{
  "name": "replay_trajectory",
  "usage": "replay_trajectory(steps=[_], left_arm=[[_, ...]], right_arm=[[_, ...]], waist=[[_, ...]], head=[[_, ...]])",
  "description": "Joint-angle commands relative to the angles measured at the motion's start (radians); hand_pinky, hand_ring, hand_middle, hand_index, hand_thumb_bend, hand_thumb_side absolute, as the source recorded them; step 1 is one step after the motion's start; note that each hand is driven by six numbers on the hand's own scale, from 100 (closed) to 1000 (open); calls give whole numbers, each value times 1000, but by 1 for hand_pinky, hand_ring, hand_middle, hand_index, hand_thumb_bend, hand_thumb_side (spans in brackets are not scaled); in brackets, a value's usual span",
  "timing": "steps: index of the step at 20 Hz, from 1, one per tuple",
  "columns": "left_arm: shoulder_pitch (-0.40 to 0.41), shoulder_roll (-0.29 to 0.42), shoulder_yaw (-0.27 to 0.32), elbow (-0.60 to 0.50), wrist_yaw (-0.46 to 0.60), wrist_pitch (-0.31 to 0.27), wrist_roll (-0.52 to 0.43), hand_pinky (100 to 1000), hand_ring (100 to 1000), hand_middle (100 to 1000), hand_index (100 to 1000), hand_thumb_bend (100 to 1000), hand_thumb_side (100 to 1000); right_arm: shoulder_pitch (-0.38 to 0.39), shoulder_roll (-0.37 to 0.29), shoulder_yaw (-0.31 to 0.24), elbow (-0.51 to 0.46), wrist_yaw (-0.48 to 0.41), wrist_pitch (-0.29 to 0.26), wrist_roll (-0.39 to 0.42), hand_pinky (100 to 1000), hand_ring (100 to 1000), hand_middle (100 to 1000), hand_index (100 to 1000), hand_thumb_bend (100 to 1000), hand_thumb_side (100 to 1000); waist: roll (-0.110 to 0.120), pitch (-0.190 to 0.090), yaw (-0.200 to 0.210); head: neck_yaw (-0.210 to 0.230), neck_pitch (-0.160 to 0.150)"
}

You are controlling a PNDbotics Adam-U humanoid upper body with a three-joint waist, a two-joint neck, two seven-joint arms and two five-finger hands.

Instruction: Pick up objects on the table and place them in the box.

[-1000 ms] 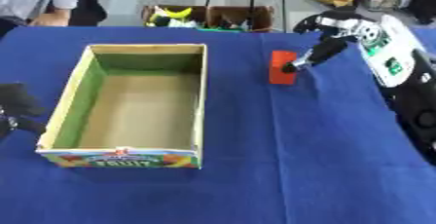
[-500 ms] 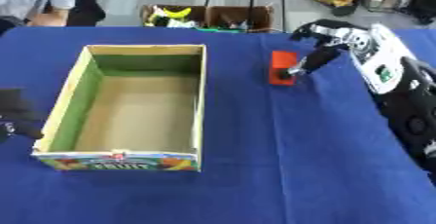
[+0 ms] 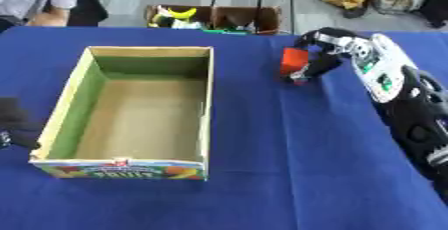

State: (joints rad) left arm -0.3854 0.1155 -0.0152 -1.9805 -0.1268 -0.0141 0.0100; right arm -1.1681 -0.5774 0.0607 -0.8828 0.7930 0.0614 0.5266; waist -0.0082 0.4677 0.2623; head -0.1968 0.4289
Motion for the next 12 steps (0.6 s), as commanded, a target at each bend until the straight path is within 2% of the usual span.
replay_trajectory(steps=[1,2,5,8,12], left_arm=[[-10,21,-2,-20,4,-1,-4,487,591,576,733,100,1000],[-10,21,-1,-20,4,-1,-4,487,591,576,733,100,1000],[-10,21,-1,-20,4,0,-4,488,591,577,734,100,1000],[-10,20,-2,-20,5,0,-6,488,592,577,734,100,1000],[-9,20,-2,-20,4,1,-8,489,592,577,734,100,1000]], right_arm=[[-18,-8,-7,-5,-19,0,-22,832,1000,825,865,320,434],[-18,-7,-9,-6,-28,2,-30,832,1000,815,856,293,430],[-19,-8,-12,-12,-55,11,-61,831,988,704,754,106,397],[-20,-8,-10,-16,-69,27,-95,823,974,640,700,100,375],[-22,-6,-8,-17,-82,51,-128,810,952,574,634,100,300]], waist=[[3,-19,3],[4,-18,2],[5,-18,-1],[4,-19,-3],[5,-21,-3]], head=[[-3,-13],[-3,-12],[1,-8],[3,-6],[5,-4]])
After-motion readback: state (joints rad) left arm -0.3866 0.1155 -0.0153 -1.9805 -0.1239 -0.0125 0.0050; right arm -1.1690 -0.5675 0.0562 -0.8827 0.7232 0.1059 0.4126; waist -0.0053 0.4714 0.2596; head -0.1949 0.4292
